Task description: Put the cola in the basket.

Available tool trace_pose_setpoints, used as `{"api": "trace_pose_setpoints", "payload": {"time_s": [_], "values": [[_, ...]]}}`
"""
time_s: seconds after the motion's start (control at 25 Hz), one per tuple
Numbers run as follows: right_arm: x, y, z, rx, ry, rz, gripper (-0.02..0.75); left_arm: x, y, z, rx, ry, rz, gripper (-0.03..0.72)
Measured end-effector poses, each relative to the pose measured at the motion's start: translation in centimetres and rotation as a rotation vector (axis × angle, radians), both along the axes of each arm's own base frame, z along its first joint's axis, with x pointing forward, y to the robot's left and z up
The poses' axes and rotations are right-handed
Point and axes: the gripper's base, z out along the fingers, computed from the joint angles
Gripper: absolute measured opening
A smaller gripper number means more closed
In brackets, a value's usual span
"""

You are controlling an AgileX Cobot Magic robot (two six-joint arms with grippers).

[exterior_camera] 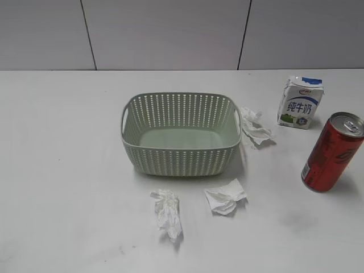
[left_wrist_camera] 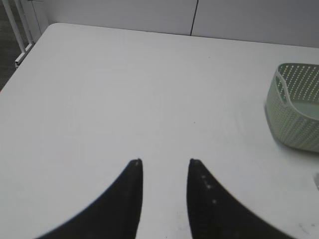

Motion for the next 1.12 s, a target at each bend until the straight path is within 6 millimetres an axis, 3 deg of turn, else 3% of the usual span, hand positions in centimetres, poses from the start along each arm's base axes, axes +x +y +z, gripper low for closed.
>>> {"api": "trace_pose_setpoints", "payload": {"time_s": [0.52, 0.64, 0.88, 1.12], "values": [[0.0, 0.0, 0.1, 0.001, -0.003, -0.001, 0.587, 0.0, 0.0, 0.0, 0.000, 0.000, 0.000, 0.240], [0.3, 0.0, 1.0, 0.005, -0.020, -0.002, 0.586, 0.0, 0.0, 0.0, 0.000, 0.000, 0.000, 0.240], [3.3, 0.7, 4.1, 0.019, 0.086, 0.009, 0.587, 0.0, 0.0, 0.0, 0.000, 0.000, 0.000, 0.240], [8.9, 1.9, 7.2, 0.050, 0.290, 0.013, 0.587, 0.0, 0.0, 0.0, 0.000, 0.000, 0.000, 0.240]]}}
